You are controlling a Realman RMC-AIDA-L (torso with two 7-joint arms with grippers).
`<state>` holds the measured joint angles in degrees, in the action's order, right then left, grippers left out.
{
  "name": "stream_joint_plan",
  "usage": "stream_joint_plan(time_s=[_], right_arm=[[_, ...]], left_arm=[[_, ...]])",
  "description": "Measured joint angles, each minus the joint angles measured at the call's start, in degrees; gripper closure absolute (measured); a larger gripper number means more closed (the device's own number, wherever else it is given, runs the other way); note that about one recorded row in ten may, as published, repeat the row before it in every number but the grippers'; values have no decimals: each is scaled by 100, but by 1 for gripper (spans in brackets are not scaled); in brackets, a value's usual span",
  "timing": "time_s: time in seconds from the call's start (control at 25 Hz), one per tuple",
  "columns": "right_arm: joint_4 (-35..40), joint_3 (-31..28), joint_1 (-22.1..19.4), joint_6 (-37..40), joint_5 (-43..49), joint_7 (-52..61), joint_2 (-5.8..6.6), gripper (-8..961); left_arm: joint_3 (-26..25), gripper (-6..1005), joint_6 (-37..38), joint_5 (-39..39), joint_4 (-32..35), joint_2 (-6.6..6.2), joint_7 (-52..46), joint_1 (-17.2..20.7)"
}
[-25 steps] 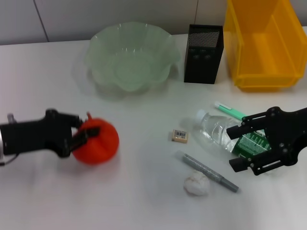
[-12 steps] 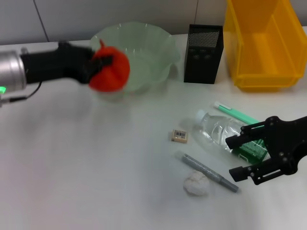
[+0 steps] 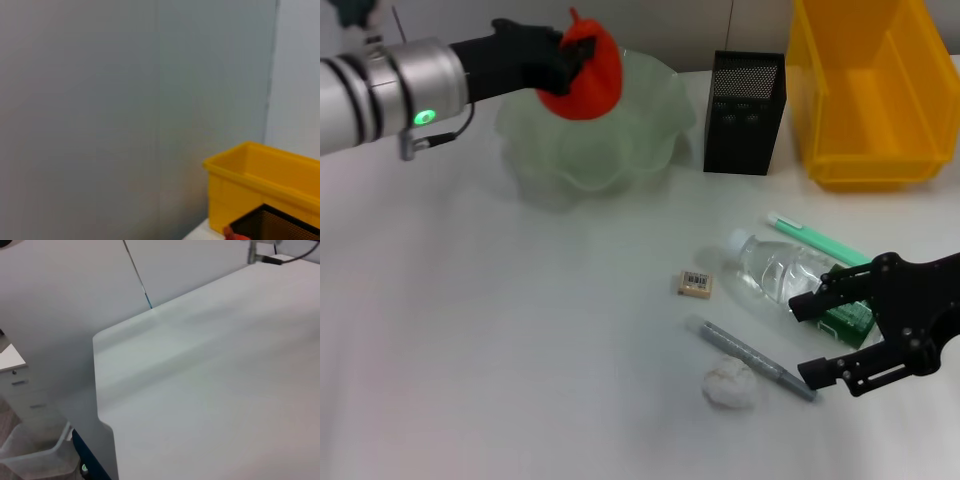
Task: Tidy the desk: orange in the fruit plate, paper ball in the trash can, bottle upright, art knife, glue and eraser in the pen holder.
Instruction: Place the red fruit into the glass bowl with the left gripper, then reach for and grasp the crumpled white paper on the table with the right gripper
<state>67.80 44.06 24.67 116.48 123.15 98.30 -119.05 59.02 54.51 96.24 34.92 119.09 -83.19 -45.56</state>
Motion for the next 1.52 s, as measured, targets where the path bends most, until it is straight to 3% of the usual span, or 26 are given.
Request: stream_joint_plan(time_s=[0.08,0.12,0.16,0.2,0.28,0.6,0.72,0.8,0.92,1.24,1.4,1.52], right_arm=[[-25,2,11,3,0,-11,1,179],[-46,4,18,6,0,-24,1,179],[-57,4,25,11,-1,-35,1,179],[-60,5,27,11,-1,-44,2,179],[-70,6,32,12,-1,-53,3,179],[-174,154,60,-32,-15,-57,5,179],[-207,156,73,-34,-17,-57,5,179],[-229,156,86,-37,-18,-57,5,179],[-232,156,96,-44,-20,-61,5,179],[-226,138,102,-47,-20,-64,5,179],[-73,95,141,-53,-20,102,13,179],[175,92,203,-55,0,415,31,179]], left_arm=[[0,936,0,0,0,0,0,0],[337,936,-373,-283,-66,1,8,-45],[337,936,-373,-283,-66,1,8,-45],[1287,936,-1385,-1219,-214,7,32,-139],[1678,936,-1780,-1683,-233,8,47,-161],[2128,938,-2208,-2134,-241,9,32,-183],[2256,870,-2281,-2181,-242,9,30,-182],[2286,825,-2286,-2185,-240,9,30,-182],[2300,600,-2288,-2195,-215,9,9,-171],[2349,352,-2152,-2248,-146,6,42,-73],[2326,262,-1166,-2206,110,-63,17,206],[2299,194,-160,-2182,506,-171,-5,630]])
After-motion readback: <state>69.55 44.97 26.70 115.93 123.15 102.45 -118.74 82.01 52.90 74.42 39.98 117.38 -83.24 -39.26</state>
